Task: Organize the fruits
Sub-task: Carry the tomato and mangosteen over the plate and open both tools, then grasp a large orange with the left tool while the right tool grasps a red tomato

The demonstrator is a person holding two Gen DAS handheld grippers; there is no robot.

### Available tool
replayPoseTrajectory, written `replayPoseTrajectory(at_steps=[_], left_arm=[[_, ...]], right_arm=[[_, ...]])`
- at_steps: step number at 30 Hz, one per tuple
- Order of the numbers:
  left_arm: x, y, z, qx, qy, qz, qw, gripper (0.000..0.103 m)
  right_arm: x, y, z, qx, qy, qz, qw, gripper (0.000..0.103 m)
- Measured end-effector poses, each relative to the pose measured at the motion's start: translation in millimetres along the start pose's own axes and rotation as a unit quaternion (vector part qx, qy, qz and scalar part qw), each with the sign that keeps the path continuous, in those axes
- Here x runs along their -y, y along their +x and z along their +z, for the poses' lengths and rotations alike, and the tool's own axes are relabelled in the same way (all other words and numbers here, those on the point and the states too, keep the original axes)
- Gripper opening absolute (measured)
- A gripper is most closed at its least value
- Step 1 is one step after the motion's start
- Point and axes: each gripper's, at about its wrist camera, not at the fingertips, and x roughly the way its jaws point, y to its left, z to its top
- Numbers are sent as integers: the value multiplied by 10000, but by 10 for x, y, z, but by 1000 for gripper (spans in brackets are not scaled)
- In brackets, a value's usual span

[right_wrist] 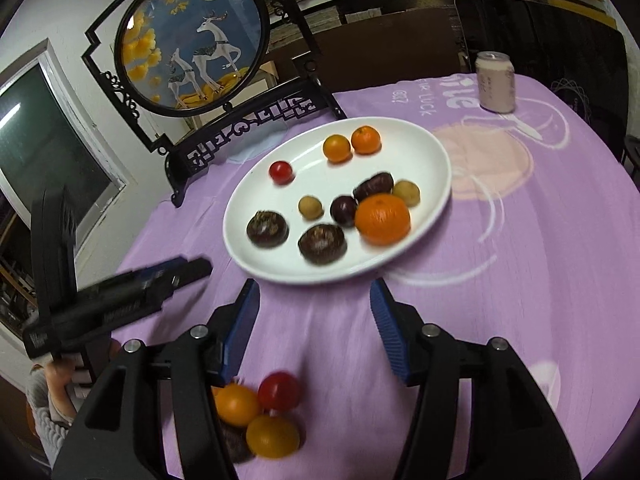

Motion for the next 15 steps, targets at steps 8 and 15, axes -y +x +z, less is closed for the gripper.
replayPoseTrajectory(at_steps=[8,15], left_arm=[[150,-421,-556,105,508,-382,9979,71],[273,-319,-729,-216,833,-341,9957,71]], right_arm=[[55,-226,-255,15,98,99,9999,60],[74,-207,-250,-47,80,50,9999,60]])
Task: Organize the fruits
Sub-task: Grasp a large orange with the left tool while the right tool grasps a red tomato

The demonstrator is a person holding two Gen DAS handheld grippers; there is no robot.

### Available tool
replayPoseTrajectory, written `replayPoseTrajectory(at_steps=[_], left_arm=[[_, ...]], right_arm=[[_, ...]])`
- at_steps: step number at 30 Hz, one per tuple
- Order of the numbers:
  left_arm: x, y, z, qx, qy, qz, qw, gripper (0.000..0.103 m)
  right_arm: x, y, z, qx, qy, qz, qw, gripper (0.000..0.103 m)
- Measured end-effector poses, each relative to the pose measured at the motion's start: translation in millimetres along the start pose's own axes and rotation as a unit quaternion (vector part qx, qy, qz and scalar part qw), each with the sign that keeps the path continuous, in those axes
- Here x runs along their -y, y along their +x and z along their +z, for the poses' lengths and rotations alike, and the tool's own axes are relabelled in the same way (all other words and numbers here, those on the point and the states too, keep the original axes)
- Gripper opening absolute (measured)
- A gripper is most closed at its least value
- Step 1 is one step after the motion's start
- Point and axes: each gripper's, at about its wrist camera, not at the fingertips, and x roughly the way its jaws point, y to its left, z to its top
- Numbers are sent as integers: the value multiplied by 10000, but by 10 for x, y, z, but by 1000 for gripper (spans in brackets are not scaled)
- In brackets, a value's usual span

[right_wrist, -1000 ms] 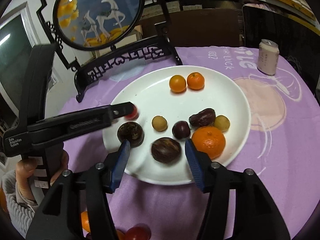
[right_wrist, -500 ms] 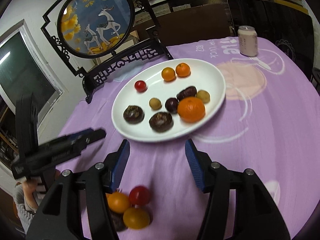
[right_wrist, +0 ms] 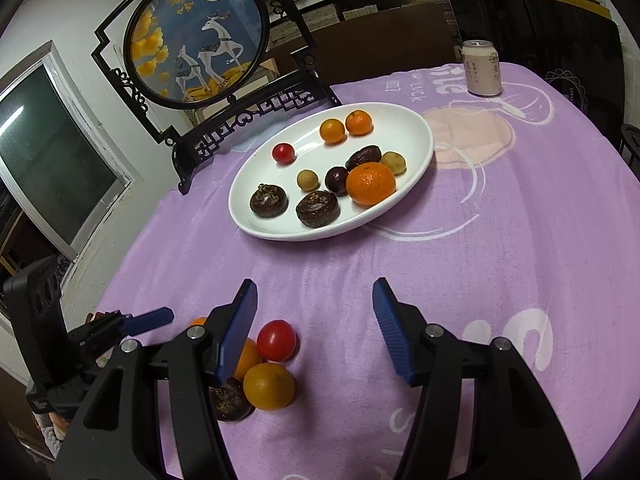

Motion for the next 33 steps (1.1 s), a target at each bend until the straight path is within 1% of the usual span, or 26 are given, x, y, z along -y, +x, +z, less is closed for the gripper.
replayPoseTrajectory(at_steps=[3,4,6,8,9,10,12,13,17,21,23,26,28,31,33], left_arm=[[-6,67,-20,-124,53,193,9997,71],[-44,100,-16,-157,20,322,9994,77],[-181,105,8,-103,-204,389,9990,85],[-338,43,42,51,-520,500,9974,84],[-430,7,54,128,-702,593,9957,82],[-480,-14,61,163,-821,603,9947,81],[-598,-59,71,238,-1097,433,9927,80],[-601,-69,72,255,-1107,381,9928,78],[-443,-52,65,216,-816,200,9962,74],[-283,50,60,136,-564,222,9981,65],[-198,122,67,82,-398,279,9988,63],[-33,166,68,120,-23,364,9993,59],[50,202,55,85,169,408,9990,53],[92,272,49,6,302,439,9986,44],[103,315,61,0,370,557,9978,41]], right_arm=[[29,-5,5,7,39,-16,10000,60],[37,-9,8,14,49,-17,10000,60],[45,-25,13,37,70,-9,10000,60],[44,-37,15,54,71,-5,10000,60],[38,-43,14,60,62,5,10000,60],[31,-43,13,61,52,9,10000,60],[15,-40,9,51,21,10,10000,60],[8,-33,6,34,3,16,10000,60],[-5,-13,-2,-4,-31,12,10000,60],[-3,-7,-3,-2,-33,-2,10000,60],[-13,3,-6,-8,-52,-8,10000,60],[-24,14,-13,-16,-85,-23,10000,60],[-21,16,-12,-21,-82,-23,10000,60],[-18,21,-15,-18,-67,-20,10000,60],[-18,25,-16,-26,-75,-24,10000,60]])
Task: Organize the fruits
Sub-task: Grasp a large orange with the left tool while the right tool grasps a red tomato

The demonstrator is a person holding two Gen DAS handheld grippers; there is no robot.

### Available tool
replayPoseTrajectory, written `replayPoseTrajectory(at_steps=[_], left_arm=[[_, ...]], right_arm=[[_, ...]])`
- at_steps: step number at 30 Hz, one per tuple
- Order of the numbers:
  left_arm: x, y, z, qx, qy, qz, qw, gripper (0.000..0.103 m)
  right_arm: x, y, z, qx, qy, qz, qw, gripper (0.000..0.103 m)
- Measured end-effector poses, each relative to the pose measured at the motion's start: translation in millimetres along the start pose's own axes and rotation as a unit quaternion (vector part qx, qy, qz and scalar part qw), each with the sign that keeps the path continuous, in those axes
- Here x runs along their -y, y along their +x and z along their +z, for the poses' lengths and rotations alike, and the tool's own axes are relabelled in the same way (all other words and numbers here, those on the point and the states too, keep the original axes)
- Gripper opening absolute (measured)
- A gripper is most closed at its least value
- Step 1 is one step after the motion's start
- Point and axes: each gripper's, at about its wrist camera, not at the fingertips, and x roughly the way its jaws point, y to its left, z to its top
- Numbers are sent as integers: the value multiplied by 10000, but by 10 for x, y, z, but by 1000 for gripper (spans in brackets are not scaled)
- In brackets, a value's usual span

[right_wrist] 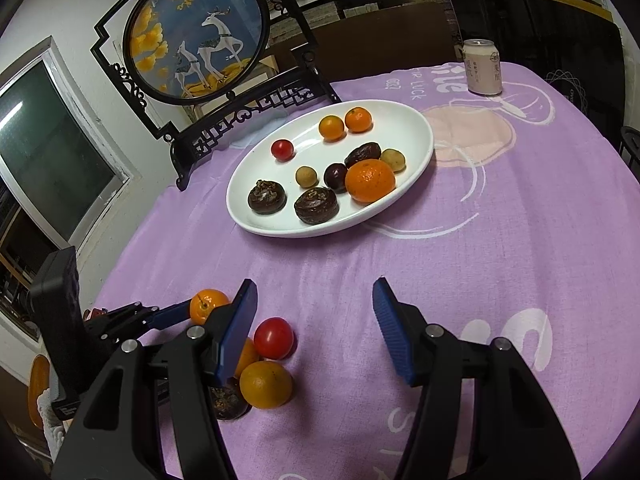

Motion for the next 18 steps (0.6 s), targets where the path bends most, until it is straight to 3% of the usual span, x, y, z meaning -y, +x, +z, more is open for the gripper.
replayPoseTrajectory(at_steps=[12,18], left_arm=[[-313,-88,48,105,-590,40,9982,41],[-298,-49,54,26,-571,45,9984,41]], right_arm=[[-163,254,-132,-587,-252,244,9977,60],[-206,399,-200,-857,-135,530,9948,44]])
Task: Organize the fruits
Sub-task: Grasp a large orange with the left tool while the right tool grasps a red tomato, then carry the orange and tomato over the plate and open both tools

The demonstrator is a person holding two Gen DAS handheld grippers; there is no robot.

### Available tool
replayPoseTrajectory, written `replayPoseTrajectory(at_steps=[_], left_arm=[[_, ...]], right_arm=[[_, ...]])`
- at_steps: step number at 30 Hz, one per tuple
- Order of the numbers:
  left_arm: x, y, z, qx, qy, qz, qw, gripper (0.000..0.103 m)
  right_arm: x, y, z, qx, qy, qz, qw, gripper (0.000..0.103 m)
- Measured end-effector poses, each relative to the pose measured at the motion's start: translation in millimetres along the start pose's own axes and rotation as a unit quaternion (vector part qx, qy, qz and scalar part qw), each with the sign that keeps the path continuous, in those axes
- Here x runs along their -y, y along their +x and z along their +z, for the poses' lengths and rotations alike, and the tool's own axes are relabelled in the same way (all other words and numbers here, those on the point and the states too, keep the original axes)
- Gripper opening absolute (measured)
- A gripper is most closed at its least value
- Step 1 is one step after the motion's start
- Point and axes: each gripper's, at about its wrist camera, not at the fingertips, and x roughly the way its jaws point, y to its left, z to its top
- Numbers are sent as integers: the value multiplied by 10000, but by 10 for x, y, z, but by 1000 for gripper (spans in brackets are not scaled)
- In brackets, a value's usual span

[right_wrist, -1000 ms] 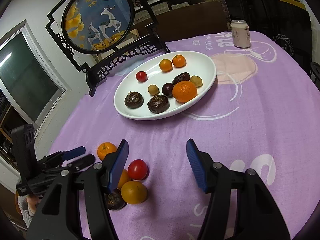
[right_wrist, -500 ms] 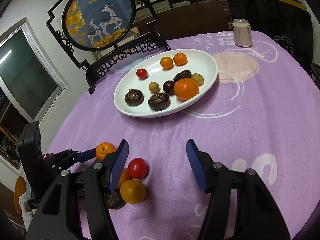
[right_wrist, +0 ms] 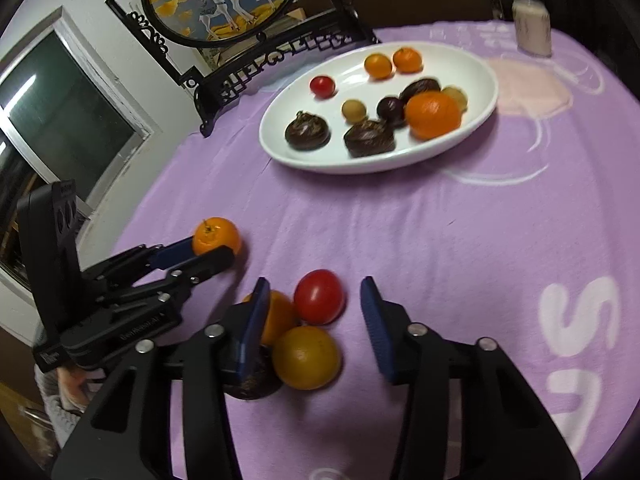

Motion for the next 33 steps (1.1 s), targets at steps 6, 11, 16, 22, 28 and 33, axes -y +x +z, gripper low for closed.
replayPoseTrajectory(at_steps=[6,11,16,22,28,33], left_arm=[[7,39,-21,-82,21,0,10000,41],[13,43,-23,-79,24,6,10000,41],[21,46,-26,-56,36,-9,10000,41],[8,-21,38,36,-93,-142,9999,41],[38,-130,413,281,-117,-215,9993,41],[45,35,852,329,-181,-250,9990,41]], right_arm=[[176,146,5,-205,652,490,9965,39],[302,192,5,-318,1104,868,9896,33],[392,217,-9,-429,1379,1098,9834,29],[371,6,32,-23,1216,789,9894,29],[360,-384,250,787,974,341,9915,29],[278,-379,661,958,728,20,9927,29]])
